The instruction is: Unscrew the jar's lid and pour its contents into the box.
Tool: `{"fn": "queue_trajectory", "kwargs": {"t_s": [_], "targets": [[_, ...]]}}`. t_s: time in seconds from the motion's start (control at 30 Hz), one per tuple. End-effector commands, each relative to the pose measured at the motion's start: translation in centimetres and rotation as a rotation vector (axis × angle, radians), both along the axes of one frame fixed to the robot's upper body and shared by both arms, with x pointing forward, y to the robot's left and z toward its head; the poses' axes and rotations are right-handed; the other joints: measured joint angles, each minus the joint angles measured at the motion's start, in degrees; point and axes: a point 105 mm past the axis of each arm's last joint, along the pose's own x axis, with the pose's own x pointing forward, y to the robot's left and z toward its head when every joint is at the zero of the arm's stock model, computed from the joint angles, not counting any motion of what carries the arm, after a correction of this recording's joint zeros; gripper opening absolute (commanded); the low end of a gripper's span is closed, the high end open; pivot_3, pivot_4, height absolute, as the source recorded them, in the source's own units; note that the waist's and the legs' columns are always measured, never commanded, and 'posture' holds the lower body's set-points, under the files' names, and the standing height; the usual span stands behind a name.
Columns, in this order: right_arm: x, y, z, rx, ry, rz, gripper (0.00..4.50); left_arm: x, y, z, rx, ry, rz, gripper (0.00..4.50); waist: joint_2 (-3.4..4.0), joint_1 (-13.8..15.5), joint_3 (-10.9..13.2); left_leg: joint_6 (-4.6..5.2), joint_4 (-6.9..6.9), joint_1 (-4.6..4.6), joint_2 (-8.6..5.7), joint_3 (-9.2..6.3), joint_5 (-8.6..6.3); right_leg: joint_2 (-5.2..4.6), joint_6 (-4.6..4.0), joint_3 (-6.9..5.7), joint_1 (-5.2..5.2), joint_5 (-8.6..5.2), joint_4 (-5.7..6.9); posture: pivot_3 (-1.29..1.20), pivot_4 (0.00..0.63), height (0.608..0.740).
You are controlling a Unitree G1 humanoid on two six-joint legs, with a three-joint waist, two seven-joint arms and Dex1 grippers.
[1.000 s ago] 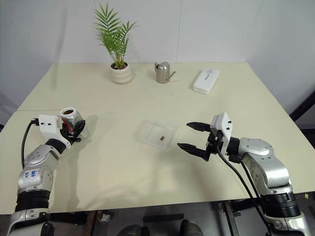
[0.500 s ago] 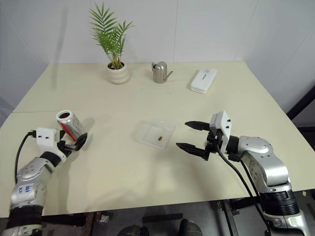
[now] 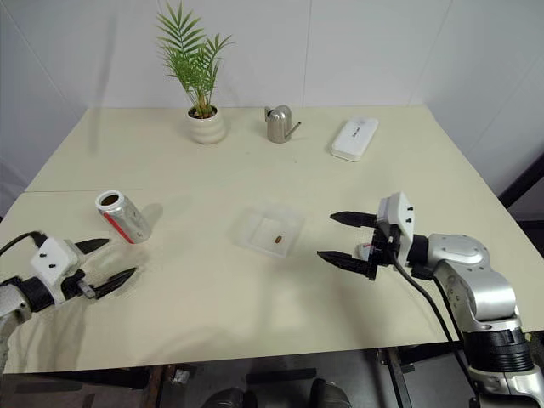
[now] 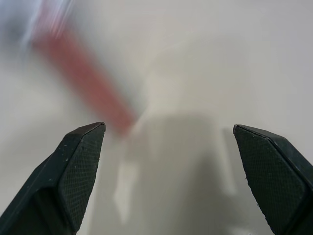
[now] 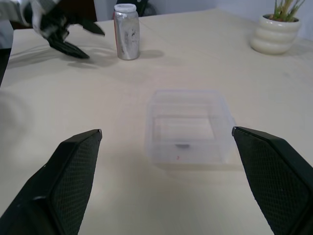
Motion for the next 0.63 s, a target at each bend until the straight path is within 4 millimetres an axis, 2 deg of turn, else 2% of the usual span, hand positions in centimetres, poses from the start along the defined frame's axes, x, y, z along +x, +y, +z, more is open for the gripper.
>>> {"fn": "queue_trajectory", "kwargs": {"t_s": [0.03,0.17,0.23,0.37,0.63], "targets": [[0.2,-1.3,1.8,0.034,-0.032,-0.032,4.50,0.1,-3.3,2.3,-0.036,-0.055,-0.149,4.47,0.01,-0.12,-0.01,-0.01,0.00,0.02,0.03,0.03,0.00,0.03,-0.01,0.01,0.00,0.01,0.01,0.00,0.150,0.740],[0.6,-2.1,2.0,0.030,-0.036,-0.066,4.50,0.4,-6.3,3.3,-0.080,-0.040,-0.291,4.47,0.03,-0.30,-0.02,0.00,0.00,0.05,0.07,0.17,0.04,0.19,-0.02,0.02,-0.01,0.01,0.08,0.00,0.150,0.740],[0.6,-2.4,2.0,0.010,-0.042,-0.073,4.50,0.6,-7.0,3.5,-0.061,-0.024,-0.340,4.47,0.03,-0.32,-0.02,0.00,0.00,0.08,0.08,0.26,0.04,0.23,-0.03,0.03,-0.01,0.01,0.10,0.00,0.150,0.740],[0.1,-2.7,1.8,-0.025,-0.055,-0.076,4.50,0.6,-7.2,4.2,-0.087,-0.007,-0.370,4.47,0.03,-0.15,-0.02,0.03,0.00,0.08,0.09,0.32,0.05,0.25,-0.03,0.04,-0.03,0.01,0.09,0.00,0.150,0.740],[-0.1,-2.1,2.4,-0.015,-0.054,-0.081,4.50,0.4,-7.4,3.7,-0.087,-0.031,-0.334,4.47,0.03,-0.14,-0.02,0.05,0.01,0.09,0.09,0.33,0.06,0.24,-0.02,0.04,-0.03,0.01,0.08,0.00,0.150,0.740]]}}
